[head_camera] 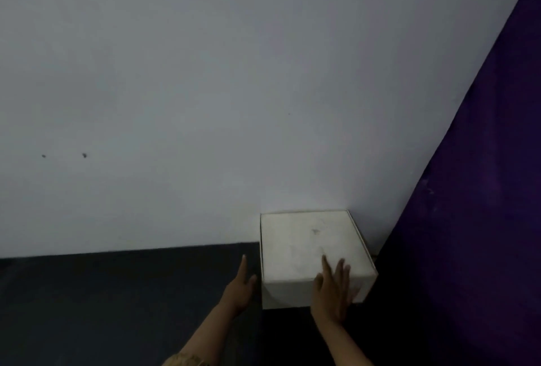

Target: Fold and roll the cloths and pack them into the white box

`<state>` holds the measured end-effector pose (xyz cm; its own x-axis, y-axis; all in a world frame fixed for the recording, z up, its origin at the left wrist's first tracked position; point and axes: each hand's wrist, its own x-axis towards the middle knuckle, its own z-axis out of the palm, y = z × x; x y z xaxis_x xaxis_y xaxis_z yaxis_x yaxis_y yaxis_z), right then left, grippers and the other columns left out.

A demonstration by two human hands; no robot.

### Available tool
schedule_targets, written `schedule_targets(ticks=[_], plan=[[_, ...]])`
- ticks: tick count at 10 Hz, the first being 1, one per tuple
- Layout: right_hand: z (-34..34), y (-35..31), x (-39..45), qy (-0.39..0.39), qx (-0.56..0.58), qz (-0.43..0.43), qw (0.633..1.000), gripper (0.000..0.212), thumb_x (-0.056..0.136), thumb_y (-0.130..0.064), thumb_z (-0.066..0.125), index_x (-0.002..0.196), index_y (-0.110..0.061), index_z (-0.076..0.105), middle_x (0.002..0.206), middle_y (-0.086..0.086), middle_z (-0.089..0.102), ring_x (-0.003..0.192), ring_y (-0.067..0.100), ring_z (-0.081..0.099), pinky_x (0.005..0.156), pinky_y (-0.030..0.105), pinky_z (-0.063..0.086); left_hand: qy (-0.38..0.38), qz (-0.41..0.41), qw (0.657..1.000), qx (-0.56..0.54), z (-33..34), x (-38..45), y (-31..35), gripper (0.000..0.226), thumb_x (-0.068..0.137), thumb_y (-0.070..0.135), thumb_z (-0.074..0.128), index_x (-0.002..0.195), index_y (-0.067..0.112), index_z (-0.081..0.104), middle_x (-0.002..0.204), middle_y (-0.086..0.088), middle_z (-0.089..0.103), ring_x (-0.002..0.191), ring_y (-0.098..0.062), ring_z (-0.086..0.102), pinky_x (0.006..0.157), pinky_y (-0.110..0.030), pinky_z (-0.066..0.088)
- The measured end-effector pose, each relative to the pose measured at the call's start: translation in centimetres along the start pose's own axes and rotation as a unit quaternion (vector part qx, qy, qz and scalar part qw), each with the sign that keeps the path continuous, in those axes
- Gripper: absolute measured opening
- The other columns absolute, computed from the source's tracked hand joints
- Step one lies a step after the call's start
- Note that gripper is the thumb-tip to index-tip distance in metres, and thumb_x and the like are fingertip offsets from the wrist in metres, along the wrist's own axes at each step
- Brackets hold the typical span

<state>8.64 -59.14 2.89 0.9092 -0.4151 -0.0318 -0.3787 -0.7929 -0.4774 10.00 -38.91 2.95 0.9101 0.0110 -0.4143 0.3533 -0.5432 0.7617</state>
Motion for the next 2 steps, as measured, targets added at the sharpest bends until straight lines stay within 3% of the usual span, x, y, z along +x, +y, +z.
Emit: schedule_targets(ticks=[2], plan=[[0.8, -7.2, -3.4, -0.084, 0.012, -0.076, 0.993, 0.051, 0.096, -0.027, 0.044, 0.143, -0.04, 0.03, 0.163, 0.0, 0.007, 0.151, 0.016, -0.001, 0.119, 0.053, -0.003, 0.086, 0.011, 0.996, 0.023, -7.7, -1.8, -1.9, 0.069, 0.097, 0.033, 0.044, 0.151, 0.018, 0.004, 0.152, -0.018, 0.033, 0.141, -0.032, 0.033, 0.114, -0.036, 0.029]])
